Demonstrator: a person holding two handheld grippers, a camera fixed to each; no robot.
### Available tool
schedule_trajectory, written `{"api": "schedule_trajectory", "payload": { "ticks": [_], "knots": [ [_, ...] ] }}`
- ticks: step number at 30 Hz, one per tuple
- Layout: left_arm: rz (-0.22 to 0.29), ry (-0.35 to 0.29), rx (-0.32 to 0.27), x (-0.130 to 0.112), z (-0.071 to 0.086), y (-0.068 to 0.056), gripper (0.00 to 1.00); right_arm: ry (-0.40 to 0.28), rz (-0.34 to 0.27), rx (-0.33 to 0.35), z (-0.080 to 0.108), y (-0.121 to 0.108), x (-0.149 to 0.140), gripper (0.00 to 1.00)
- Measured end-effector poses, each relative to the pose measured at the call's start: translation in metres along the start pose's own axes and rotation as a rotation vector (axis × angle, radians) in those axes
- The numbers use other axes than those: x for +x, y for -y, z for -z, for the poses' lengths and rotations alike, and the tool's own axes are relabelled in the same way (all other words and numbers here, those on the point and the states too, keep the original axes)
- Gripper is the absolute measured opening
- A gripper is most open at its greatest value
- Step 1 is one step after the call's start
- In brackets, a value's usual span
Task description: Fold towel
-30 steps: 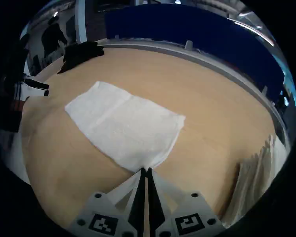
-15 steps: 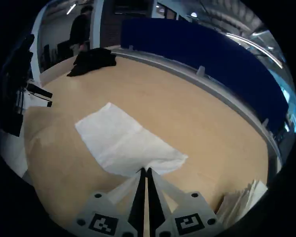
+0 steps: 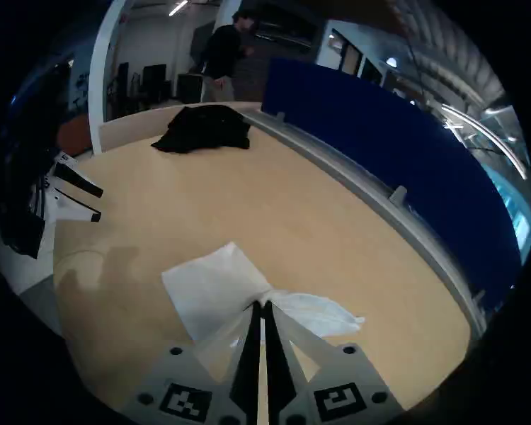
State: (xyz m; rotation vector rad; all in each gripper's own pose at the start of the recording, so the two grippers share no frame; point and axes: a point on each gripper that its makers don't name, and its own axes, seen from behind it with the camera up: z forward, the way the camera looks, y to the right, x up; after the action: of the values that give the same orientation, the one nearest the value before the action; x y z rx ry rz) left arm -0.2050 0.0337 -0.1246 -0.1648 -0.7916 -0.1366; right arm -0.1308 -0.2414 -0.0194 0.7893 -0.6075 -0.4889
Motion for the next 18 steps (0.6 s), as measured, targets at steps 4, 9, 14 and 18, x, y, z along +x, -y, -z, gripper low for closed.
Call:
{"api": "schedule_trajectory", "payload": {
  "ticks": [4, 9, 14, 18],
  "knots": [
    [0.005, -0.015, 0.009, 0.0, 0.011, 0.004, 0.91, 0.001, 0.044, 0.045, -0.015, 0.021, 0.011, 0.03],
    [-0.005, -0.028, 0.025, -0.001, 0.023, 0.01, 0.91, 0.009, 0.091, 0.109, -0.04, 0.054, 0.019, 0.03],
    [-0.012, -0.034, 0.043, -0.006, 0.036, 0.014, 0.91, 0.044, 0.114, 0.174, -0.073, 0.089, 0.009, 0.03],
    [-0.001, -0.037, 0.051, -0.012, 0.043, 0.017, 0.91, 0.093, 0.109, 0.219, -0.099, 0.114, -0.01, 0.03]
  ]
}}
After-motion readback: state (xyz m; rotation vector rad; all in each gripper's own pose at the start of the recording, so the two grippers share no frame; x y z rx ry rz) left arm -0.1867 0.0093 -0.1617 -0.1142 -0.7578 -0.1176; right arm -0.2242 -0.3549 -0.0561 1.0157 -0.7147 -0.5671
